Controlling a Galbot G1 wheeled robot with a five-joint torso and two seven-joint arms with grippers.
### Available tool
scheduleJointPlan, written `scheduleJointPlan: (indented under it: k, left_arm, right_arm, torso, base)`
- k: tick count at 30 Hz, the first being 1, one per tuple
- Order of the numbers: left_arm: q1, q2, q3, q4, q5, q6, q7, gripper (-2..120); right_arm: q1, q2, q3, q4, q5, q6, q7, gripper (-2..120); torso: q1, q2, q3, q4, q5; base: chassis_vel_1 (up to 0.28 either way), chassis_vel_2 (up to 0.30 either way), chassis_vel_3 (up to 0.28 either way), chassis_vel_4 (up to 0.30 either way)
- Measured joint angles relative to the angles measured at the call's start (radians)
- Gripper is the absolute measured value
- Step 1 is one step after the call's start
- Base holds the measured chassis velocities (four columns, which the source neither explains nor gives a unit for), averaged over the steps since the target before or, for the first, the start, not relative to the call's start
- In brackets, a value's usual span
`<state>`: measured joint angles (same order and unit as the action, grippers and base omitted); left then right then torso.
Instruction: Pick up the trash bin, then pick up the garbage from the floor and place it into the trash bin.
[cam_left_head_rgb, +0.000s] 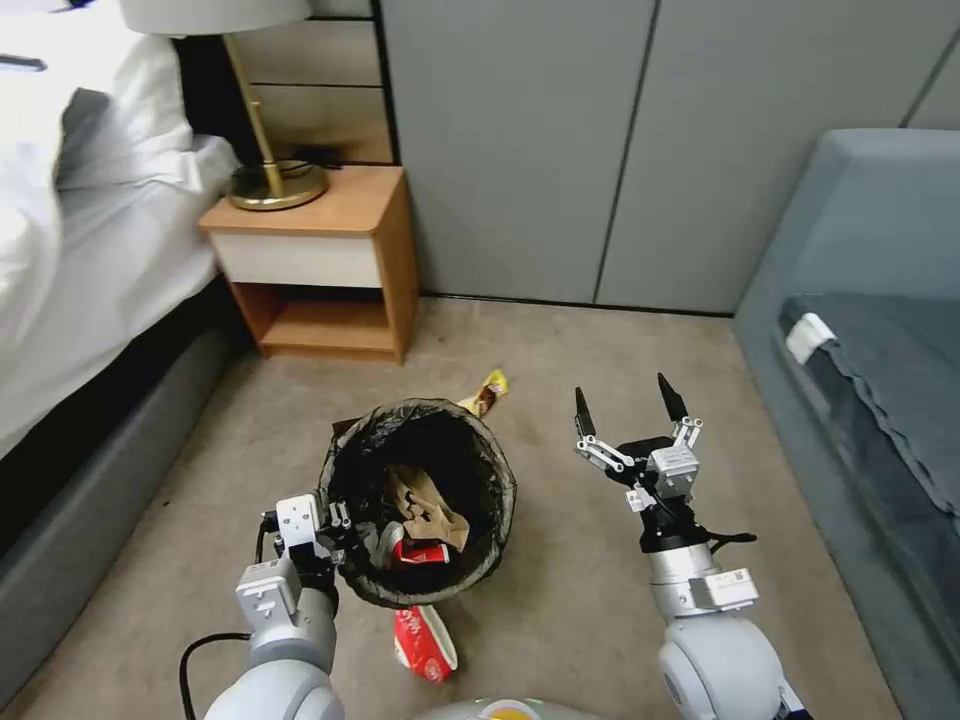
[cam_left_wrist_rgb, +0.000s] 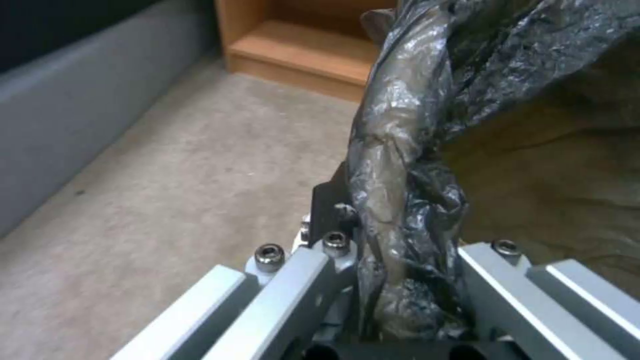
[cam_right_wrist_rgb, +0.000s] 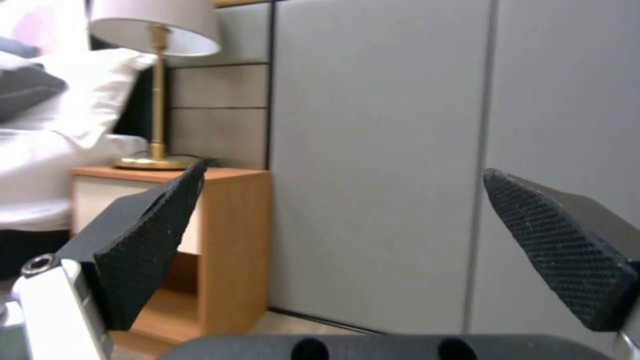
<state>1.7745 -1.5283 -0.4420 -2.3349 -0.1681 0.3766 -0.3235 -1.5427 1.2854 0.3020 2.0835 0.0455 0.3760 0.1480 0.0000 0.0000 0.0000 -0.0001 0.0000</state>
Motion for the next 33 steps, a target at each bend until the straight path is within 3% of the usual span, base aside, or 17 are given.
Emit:
scheduleJointPlan:
  k: [33]
  left_arm:
    - [-0.004,0.002,-0.006,-0.009,-0.007,-0.004,-0.002,1]
  right_arm:
    - [0.014,0.003,0.004,0.017,0.018,-0.008,-0.011,100]
  torso:
    - [0.000,0.000,0.000,0.0003,0.0001]
  base:
    - [0.117,0.120,0.123,0.114]
